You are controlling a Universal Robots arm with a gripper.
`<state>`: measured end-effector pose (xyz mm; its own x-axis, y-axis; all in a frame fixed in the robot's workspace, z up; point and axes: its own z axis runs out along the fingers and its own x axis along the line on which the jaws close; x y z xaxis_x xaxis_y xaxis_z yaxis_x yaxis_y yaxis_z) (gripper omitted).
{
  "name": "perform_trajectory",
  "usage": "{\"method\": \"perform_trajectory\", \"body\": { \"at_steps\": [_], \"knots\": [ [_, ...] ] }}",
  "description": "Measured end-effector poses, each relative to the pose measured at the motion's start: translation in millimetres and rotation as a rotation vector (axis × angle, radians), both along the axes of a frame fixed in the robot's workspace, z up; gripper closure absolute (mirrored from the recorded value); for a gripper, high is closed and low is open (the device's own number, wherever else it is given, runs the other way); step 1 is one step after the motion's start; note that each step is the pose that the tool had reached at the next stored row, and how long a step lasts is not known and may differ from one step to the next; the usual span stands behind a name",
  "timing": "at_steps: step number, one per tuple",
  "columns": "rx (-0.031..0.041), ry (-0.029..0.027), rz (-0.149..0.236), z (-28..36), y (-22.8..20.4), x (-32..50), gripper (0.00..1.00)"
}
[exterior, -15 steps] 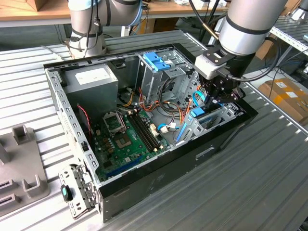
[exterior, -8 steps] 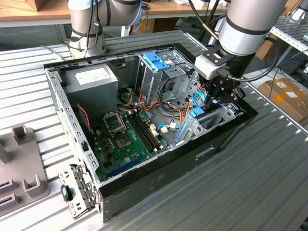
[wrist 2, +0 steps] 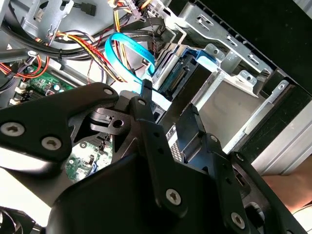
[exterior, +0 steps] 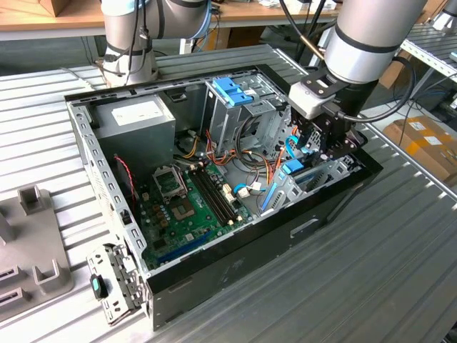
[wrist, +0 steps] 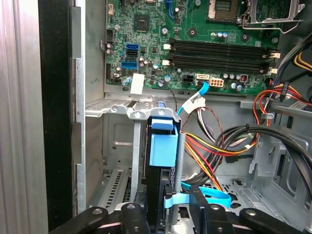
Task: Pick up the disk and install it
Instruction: 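Insert the first disk wire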
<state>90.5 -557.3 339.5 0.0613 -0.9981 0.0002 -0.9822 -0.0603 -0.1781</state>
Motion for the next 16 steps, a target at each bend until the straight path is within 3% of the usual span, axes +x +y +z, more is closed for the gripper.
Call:
{"method": "perform_trajectory", "body": {
  "at_steps": [5, 9, 13, 16],
  "knots": [
    [0.0, 0.0, 0.0, 1.5, 0.0, 0.0, 0.53],
    [0.0002, 0.0, 0.0, 12.2, 0.0, 0.0, 0.53],
    [0.0001, 0.0, 0.0, 29.4, 0.0, 0.1, 0.53],
    [0.0001, -0.0001, 0.0, 36.0, 0.0, 0.2, 0.53]
  ]
}}
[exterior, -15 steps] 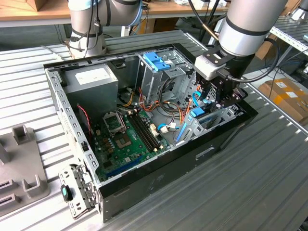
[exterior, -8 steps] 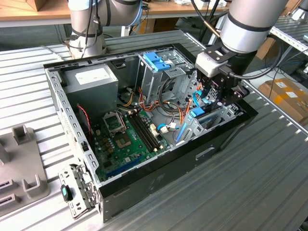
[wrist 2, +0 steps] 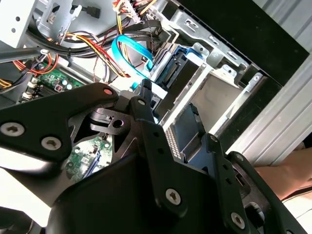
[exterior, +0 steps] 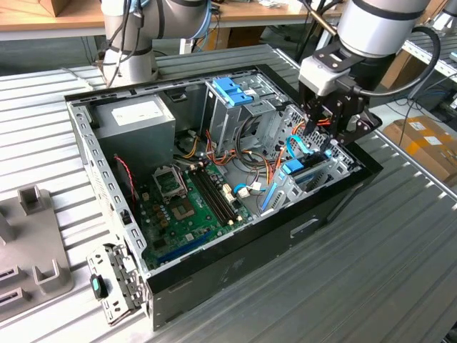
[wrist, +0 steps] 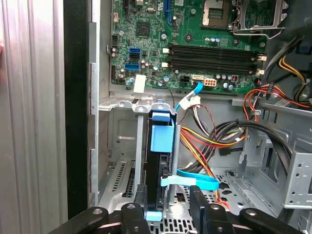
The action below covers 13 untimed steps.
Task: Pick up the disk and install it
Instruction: 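Insert the first disk wire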
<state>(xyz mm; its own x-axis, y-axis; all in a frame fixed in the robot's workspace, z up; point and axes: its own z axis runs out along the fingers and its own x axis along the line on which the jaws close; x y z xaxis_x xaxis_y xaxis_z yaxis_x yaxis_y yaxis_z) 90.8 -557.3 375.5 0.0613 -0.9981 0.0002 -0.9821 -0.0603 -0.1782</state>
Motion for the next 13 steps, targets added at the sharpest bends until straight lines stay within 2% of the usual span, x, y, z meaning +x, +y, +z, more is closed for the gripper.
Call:
{"method": "perform_trajectory", "body": {
  "at_steps": [8, 13],
  "knots": [
    [0.0001, 0.0, 0.0, 1.2, 0.0, 0.3, 0.53],
    [0.0, 0.003, 0.0, 1.2, 0.0, 3.5, 0.53]
  ]
}}
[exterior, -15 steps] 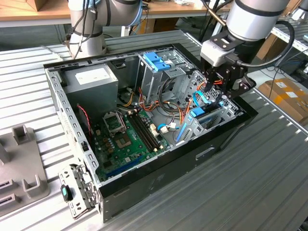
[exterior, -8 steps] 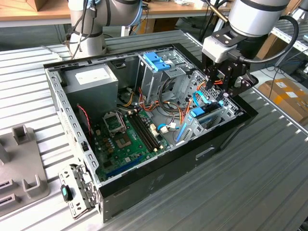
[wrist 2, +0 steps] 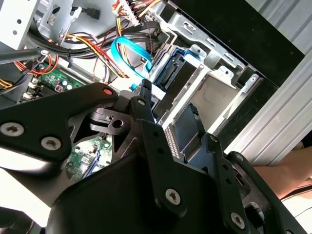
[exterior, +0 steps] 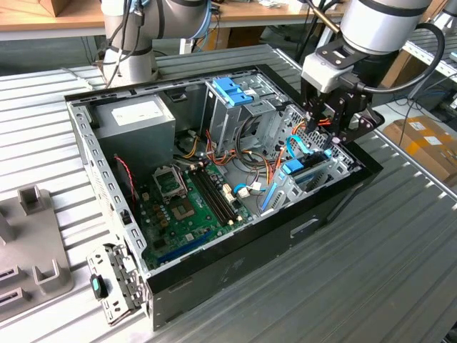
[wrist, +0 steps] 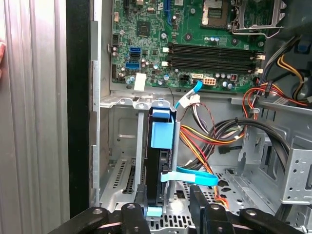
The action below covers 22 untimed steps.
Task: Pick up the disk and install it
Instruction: 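Insert the first disk wire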
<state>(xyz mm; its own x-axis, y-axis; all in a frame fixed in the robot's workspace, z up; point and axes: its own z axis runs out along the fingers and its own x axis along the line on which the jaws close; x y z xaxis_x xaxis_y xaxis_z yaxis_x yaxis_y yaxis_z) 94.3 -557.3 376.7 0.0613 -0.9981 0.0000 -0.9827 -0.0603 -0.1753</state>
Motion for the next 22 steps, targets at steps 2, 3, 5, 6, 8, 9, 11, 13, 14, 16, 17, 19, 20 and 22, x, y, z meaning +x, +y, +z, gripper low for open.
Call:
{"method": "perform_trajectory", "body": {
  "at_steps": [2, 3, 5, 6, 8, 9, 11, 13, 14, 16, 17, 19, 20, 22],
  "knots": [
    [0.0001, 0.0022, 0.0, 0.0, 0.0, 1.9, 0.53],
    [0.0001, 0.0024, 0.0, 0.0, 0.0, 2.1, 0.53],
    [0.0, 0.0025, 0.0, 0.0, 0.0, 2.2, 0.53],
    [0.0, 0.0025, 0.0, 0.0, 0.0, 2.2, 0.53],
    [0.0, 0.0025, 0.0, 0.0, 0.0, 2.3, 0.53],
    [0.0, 0.0025, 0.0, 0.0, 0.0, 2.3, 0.53],
    [0.0, 0.0045, 0.0, 0.0, 0.0, 2.3, 0.53],
    [0.0, 0.0118, 0.0, 0.0, 0.0, 2.4, 0.53],
    [0.0, 0.0155, 0.0, 0.0, 0.0, 2.3, 0.53],
    [-0.0003, 0.0275, 0.0, -0.1, 0.0, 2.4, 0.53],
    [-0.0007, 0.04, 0.0, -0.2, 0.0, 2.4, 0.53],
    [-0.0021, 0.0764, 0.0, -0.5, 0.0, 2.7, 0.53],
    [-0.003, 0.0986, 0.0, -0.7, 0.0, 2.9, 0.53],
    [-0.0046, 0.1276, 0.0, -0.9, 0.0, 3.0, 0.53]
  ]
}}
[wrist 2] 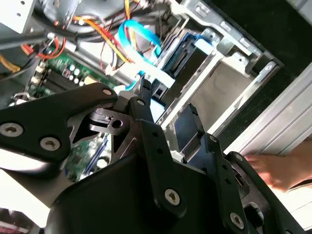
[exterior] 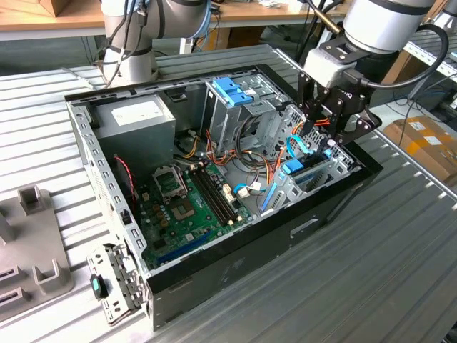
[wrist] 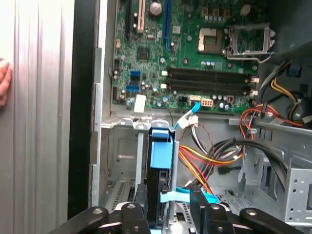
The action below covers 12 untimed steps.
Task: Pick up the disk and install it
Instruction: 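Insert the first disk wire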
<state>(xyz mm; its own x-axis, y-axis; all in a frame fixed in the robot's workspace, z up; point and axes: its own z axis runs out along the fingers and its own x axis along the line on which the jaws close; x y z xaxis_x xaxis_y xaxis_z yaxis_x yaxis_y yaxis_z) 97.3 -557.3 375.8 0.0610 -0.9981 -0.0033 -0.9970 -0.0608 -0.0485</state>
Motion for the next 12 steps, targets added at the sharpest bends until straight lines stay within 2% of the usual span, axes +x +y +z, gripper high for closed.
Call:
{"method": "perform_trajectory", "body": {
  "at_steps": [1, 2, 12],
  "knots": [
    [-0.0015, 0.0312, 0.0, -0.3, 0.0, 0.1, 0.53],
    [-0.0017, 0.0367, 0.0, -0.2, 0.0, 0.1, 0.53],
    [-0.0016, 0.0397, 0.0, -0.3, 0.0, 1.7, 0.53]
  ]
}}
